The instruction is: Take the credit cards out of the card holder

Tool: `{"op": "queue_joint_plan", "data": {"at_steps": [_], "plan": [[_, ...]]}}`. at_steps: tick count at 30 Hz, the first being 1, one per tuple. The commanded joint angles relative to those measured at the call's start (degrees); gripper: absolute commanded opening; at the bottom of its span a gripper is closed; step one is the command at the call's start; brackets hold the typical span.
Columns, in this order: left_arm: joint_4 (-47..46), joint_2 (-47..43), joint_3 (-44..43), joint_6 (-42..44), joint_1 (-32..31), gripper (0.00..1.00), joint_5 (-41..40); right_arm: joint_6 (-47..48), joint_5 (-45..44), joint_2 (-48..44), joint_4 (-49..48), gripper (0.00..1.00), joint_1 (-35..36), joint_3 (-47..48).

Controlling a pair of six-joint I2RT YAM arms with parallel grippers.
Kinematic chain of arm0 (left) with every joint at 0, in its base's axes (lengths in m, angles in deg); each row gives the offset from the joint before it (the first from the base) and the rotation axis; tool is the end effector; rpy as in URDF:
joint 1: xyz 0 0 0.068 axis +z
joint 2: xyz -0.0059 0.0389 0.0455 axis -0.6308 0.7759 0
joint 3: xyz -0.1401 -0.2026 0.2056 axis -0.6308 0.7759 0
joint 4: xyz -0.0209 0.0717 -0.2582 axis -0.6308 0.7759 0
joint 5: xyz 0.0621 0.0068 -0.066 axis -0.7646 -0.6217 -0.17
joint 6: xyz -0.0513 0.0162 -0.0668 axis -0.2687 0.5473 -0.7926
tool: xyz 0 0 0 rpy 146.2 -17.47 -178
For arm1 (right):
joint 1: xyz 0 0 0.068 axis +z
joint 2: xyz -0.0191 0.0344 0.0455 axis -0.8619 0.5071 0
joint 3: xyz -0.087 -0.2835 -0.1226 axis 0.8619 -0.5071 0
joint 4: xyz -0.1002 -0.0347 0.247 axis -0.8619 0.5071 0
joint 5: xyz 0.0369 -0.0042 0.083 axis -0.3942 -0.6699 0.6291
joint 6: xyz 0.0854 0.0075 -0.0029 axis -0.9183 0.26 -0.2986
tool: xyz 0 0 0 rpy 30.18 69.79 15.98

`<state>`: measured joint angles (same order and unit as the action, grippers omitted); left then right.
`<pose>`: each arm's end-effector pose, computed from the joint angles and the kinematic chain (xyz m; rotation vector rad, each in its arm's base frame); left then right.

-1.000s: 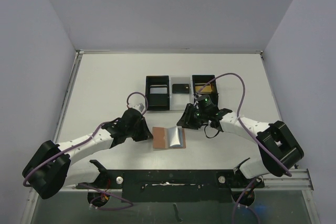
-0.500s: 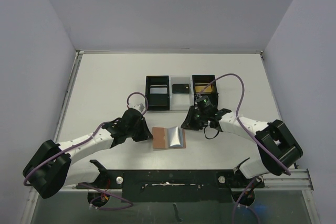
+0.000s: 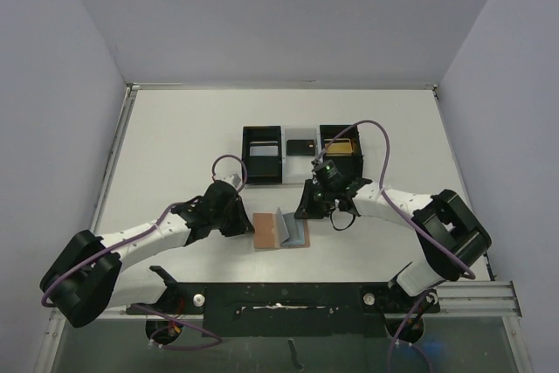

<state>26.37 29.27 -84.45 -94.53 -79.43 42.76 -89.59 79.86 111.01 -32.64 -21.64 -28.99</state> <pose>0.1744 -0.1588 0.1683 -0.1452 2.6327 -0.7516 0.2358 0.2041 0.1663 0.2322 2.7532 0.8009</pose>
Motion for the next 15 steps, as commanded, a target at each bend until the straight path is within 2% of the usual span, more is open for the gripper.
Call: {"op": "queue_joint_plan", "data": {"at_steps": [1,15], "plan": [[-2.9,0.2,-1.2,0.9,0.2,0.04,1.5,1.4,-0.8,-0.2,1.2,0.14,1.8,4.3],[-2.8,-0.4,-1.2,0.7,0.2,0.04,1.2,3.6,-1.6,2.0,5.3,0.21,5.1,9.9]]}}
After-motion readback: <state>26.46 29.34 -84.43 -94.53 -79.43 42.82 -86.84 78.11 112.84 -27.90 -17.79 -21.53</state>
